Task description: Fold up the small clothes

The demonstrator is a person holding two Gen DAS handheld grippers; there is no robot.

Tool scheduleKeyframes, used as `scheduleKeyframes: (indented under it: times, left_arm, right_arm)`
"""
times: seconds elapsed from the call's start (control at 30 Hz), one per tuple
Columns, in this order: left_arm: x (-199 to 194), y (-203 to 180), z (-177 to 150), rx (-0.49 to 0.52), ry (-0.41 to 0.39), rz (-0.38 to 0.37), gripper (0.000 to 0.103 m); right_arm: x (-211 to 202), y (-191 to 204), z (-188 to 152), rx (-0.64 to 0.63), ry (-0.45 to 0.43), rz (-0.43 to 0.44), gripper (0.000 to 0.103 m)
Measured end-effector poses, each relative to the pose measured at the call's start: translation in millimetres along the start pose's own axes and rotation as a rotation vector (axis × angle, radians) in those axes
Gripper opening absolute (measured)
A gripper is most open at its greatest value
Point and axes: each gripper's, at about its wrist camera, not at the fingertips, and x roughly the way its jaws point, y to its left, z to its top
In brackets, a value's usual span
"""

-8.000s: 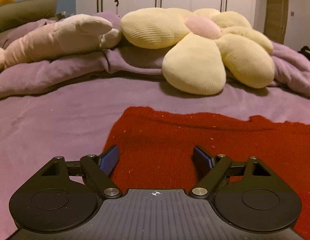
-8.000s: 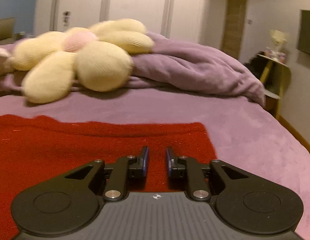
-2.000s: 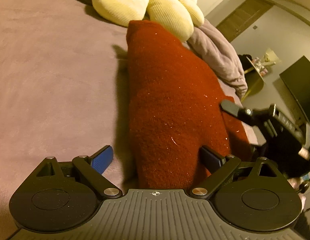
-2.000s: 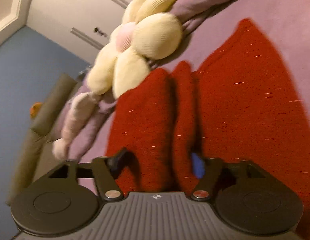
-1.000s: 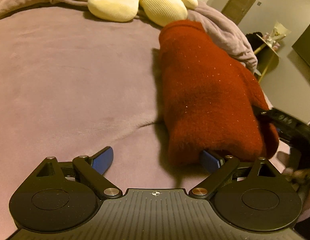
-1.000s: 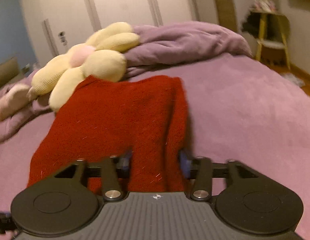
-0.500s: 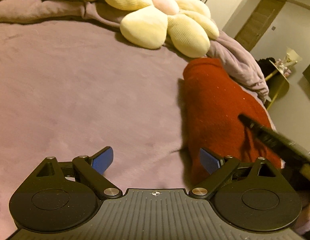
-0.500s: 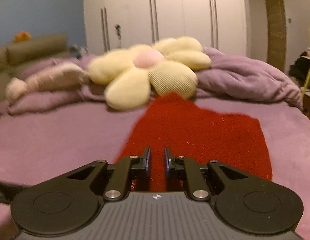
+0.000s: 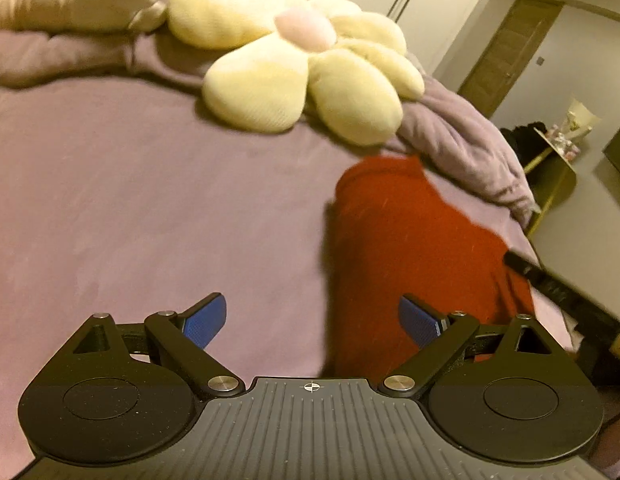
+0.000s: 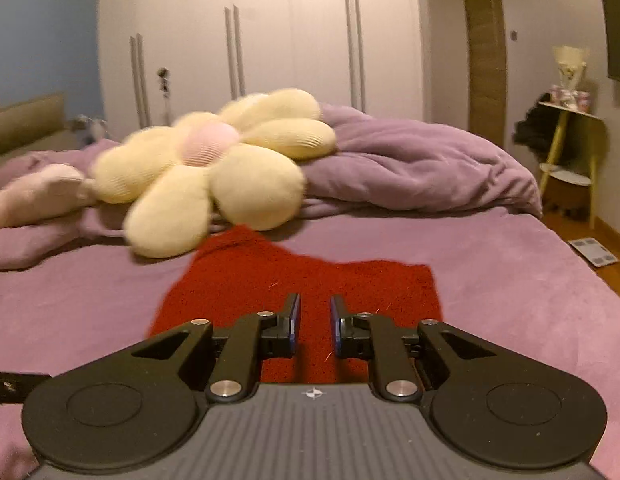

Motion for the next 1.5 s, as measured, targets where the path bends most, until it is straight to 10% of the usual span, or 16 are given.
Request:
scheduleKeyframes:
  times: [0.23,0.67,1.5]
  left_arm:
    - [73.3,-57.6,34.7,0.017,-0.020,0.126,0.097]
    - [147.8,-72.3,10.2,0.065,-0.040,0.083,0.103]
    - [39.1,-34.6,-14.7,0.157,0.037,0.098,0.103]
  right_arm:
    - [66.3,-21.2,5.5,0.060,0.089,-0.095,0.015]
    - [84.5,-80.1,-39.8,0.162,-0.006,-0.100,0.014]
    - [-50.7,-0.8,-72.4,-0.143,-0.033,0.094,0.024]
